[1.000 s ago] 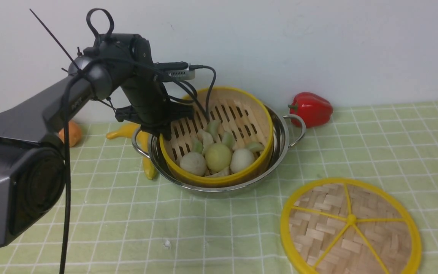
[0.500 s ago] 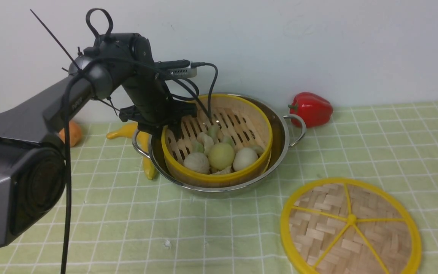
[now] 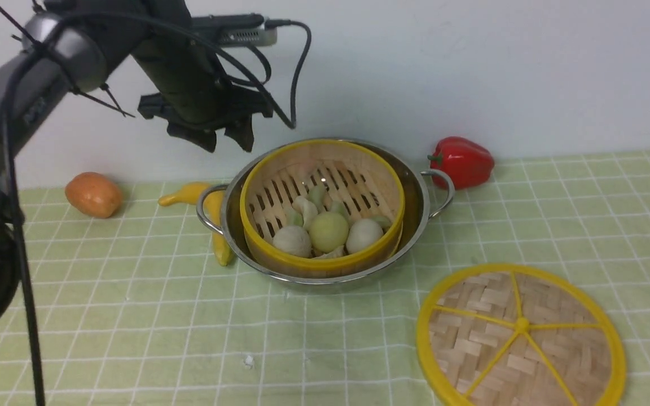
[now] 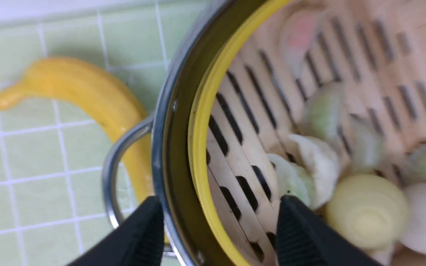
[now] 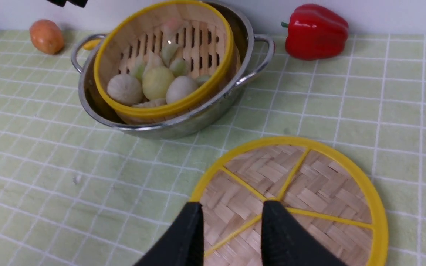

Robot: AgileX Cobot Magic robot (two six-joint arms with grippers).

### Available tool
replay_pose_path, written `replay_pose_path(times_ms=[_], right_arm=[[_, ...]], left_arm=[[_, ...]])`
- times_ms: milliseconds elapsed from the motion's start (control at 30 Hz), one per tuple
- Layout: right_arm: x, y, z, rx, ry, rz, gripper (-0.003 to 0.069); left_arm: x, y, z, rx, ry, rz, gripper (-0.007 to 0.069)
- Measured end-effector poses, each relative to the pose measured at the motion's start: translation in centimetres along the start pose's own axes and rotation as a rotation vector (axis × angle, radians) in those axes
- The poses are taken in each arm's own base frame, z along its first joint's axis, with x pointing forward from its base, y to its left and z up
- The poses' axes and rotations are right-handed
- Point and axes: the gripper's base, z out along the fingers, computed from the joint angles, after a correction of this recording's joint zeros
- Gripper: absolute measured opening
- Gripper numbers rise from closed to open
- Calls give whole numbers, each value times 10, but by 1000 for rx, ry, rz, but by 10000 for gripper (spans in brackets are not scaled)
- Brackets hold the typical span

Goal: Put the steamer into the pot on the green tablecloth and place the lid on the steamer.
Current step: 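Move the gripper down to the bamboo steamer lid and grasp its center knob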

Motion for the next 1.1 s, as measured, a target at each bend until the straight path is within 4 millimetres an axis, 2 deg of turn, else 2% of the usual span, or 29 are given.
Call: replay_pose_path(times_ms=[33, 67, 100, 133, 167, 200, 233, 267, 300, 367, 400, 433, 467, 567, 667, 767, 833, 900, 933, 967, 1000, 1100], right_arm=[[-3, 4, 0, -48, -29, 43, 240], [-4, 6, 1, -73, -38, 57, 240], [-7, 11, 3, -141, -55, 99, 240], [-8, 11, 4, -152, -54, 99, 240], [-10, 16, 7, -229, -44, 121, 240], [-11, 18, 9, -265, -42, 131, 240], [-13, 23, 14, -373, -10, 148, 240], [-13, 26, 17, -440, 18, 150, 240], [-13, 25, 20, -448, 29, 155, 240], [-11, 23, 31, -503, 122, 162, 240], [-10, 21, 34, -500, 142, 163, 240], [-7, 15, 42, -477, 201, 169, 240], [1, 3, 56, -404, 318, 173, 240], [8, -21, 75, -227, 450, 183, 240], [-4, -41, 92, -75, 481, 181, 240], [-33, -49, 107, -21, 442, 177, 240], [-43, -47, 111, -27, 430, 168, 240], [-64, -33, 124, -74, 415, 116, 240], [-64, -30, 126, -84, 422, 110, 240], [-67, -22, 131, -108, 428, 93, 240], [-68, -6, 139, -151, 442, 56, 240], [-61, 27, 156, -219, 499, -3, 240]], left_arm=[[-1, -1, -22, 5, -43, 23, 374], [-1, -1, -30, 6, -60, 35, 356], [0, -3, -53, 14, -103, 52, 321], [0, -3, -53, 14, -103, 52, 321], [2, -5, -78, 29, -153, 62, 269], [2, -5, -85, 34, -166, 64, 262], [6, -8, -113, 58, -221, 75, 190], [10, -9, -132, 70, -259, 84, 148], [11, -9, -135, 72, -267, 90, 139], [25, -11, -186, 84, -373, 147, 31], [26, -11, -190, 83, -382, 152, 24], [33, -12, -209, 82, -425, 179, -1], [49, -12, -248, 71, -510, 229, -23], [77, -11, -293, 51, -612, 293, -23], [110, -9, -328, 37, -684, 341, -23], [147, -7, -345, 33, -707, 371, -23], [160, -6, -346, 31, -703, 377, -23], [198, -2, -340, 30, -665, 388, -23], [198, -2, -340, 30, -665, 388, -23], [211, -1, -334, 32, -645, 388, -23], [229, 1, -325, 33, -621, 387, -23], [262, 5, -305, 33, -614, 381, -23]])
